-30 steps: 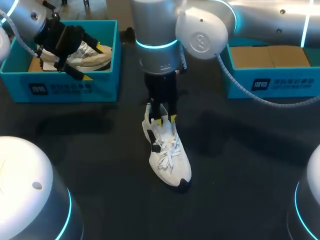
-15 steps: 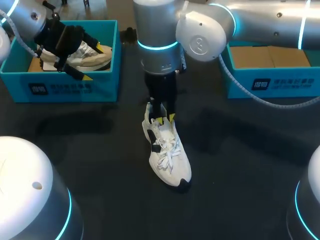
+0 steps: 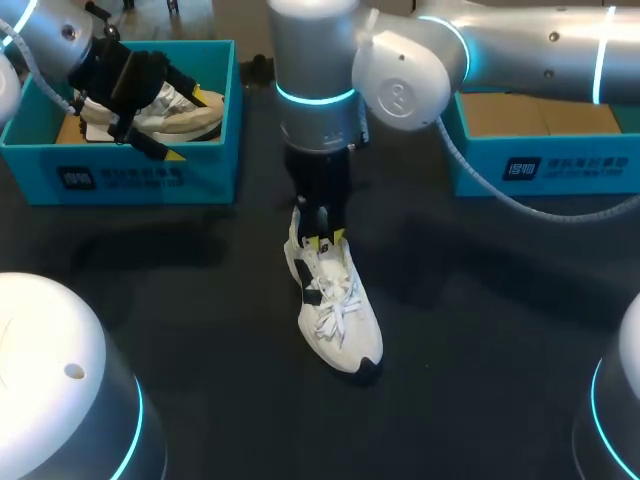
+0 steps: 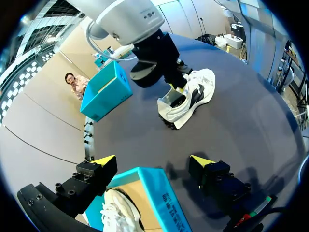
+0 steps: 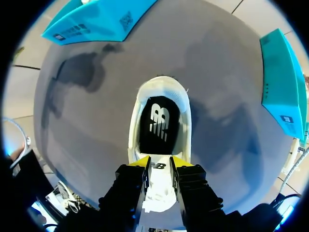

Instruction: Take the shoe out of the shoebox, open the shoe tongue, remove and reinsert the insole, then place the shoe into the shoebox

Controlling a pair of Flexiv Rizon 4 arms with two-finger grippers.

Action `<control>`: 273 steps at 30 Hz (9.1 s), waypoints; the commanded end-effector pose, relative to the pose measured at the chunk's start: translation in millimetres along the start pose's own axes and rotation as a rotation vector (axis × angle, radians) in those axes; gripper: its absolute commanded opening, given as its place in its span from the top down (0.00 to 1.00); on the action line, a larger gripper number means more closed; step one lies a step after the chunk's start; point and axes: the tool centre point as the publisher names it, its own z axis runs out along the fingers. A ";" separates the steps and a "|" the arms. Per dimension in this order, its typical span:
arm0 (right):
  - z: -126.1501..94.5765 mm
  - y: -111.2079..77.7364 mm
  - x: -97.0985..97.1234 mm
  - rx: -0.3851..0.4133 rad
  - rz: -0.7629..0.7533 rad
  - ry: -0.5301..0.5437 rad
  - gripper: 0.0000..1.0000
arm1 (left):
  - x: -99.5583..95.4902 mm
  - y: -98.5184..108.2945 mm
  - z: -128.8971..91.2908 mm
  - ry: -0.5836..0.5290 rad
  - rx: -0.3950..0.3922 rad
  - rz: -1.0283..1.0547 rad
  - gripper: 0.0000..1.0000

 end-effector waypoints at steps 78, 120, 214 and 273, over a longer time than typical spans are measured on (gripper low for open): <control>17.6 114.4 -28.0 -0.083 -1.506 -0.233 0.00 | -0.4 -0.4 -0.6 0.003 -0.003 -0.001 0.00; -64.4 82.5 -25.0 -0.005 -1.461 -0.177 1.00 | -0.4 -0.4 -0.6 0.003 -0.003 -0.001 0.00; -211.8 56.3 -322.1 0.018 -1.373 -0.325 1.00 | -0.4 -0.4 -0.6 0.003 -0.003 -0.001 0.00; -190.6 32.8 -540.7 0.076 -1.245 -0.290 1.00 | -0.4 -0.4 -0.6 0.003 -0.003 -0.001 0.00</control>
